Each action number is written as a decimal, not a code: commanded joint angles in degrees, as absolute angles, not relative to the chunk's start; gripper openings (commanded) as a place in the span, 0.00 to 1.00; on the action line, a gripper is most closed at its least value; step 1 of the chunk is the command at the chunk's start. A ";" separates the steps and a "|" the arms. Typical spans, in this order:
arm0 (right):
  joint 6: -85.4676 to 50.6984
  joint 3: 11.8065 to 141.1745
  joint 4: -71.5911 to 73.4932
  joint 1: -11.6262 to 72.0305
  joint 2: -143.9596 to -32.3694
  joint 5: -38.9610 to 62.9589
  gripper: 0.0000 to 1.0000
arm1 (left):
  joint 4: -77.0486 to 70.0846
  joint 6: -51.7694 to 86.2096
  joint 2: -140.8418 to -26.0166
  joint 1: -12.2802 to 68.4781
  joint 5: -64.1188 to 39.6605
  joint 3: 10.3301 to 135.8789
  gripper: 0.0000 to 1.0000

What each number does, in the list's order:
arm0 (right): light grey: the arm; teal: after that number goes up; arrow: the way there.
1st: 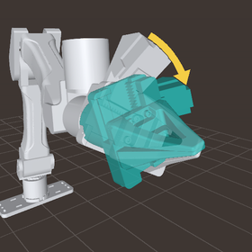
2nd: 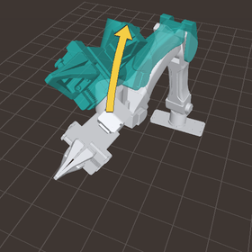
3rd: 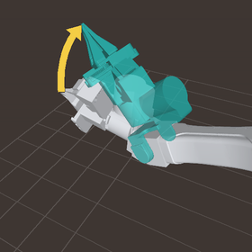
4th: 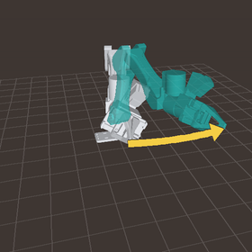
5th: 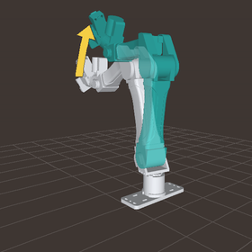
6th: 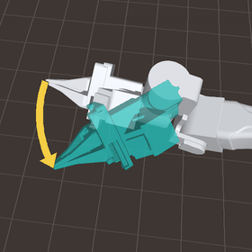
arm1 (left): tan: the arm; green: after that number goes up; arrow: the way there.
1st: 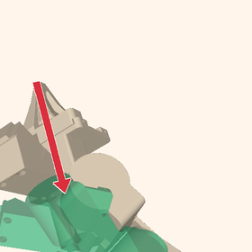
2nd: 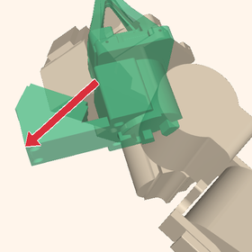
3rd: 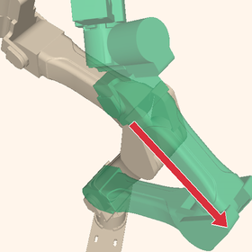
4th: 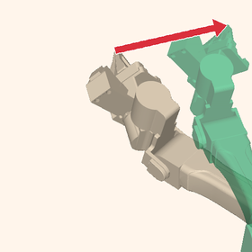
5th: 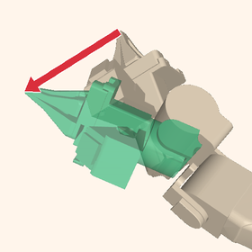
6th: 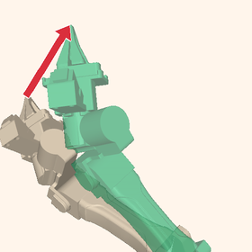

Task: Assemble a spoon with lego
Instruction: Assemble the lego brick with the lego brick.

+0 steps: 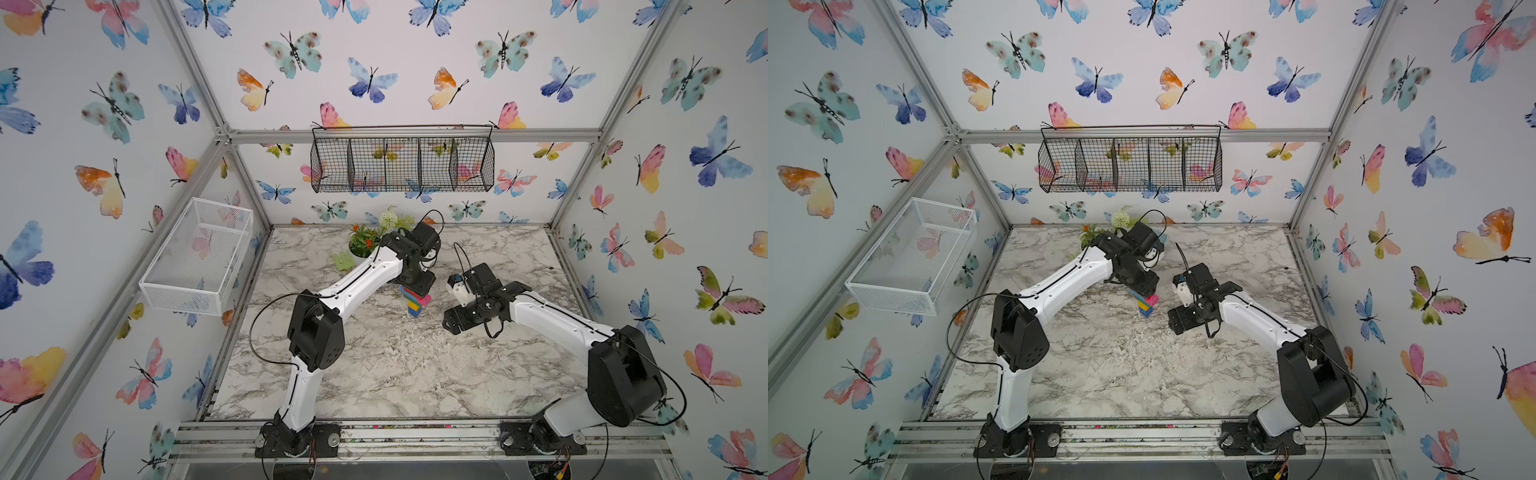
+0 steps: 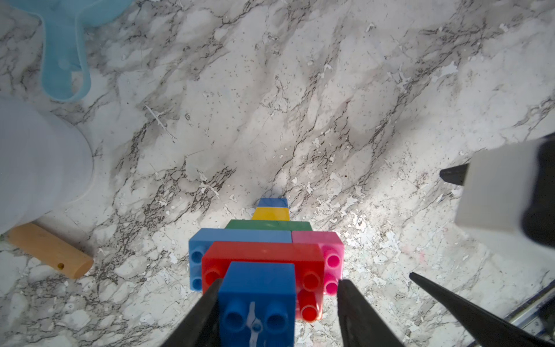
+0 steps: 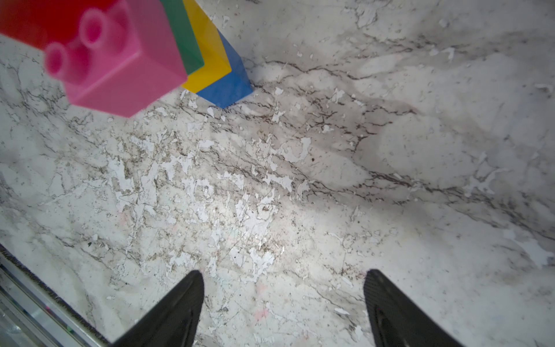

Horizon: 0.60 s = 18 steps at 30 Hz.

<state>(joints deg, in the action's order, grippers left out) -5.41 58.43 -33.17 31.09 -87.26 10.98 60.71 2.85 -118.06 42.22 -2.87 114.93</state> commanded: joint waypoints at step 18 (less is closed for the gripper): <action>-6.89 62.03 -32.22 30.95 -85.14 12.67 0.87 | 56.80 8.45 -109.13 39.18 -3.19 116.73 0.73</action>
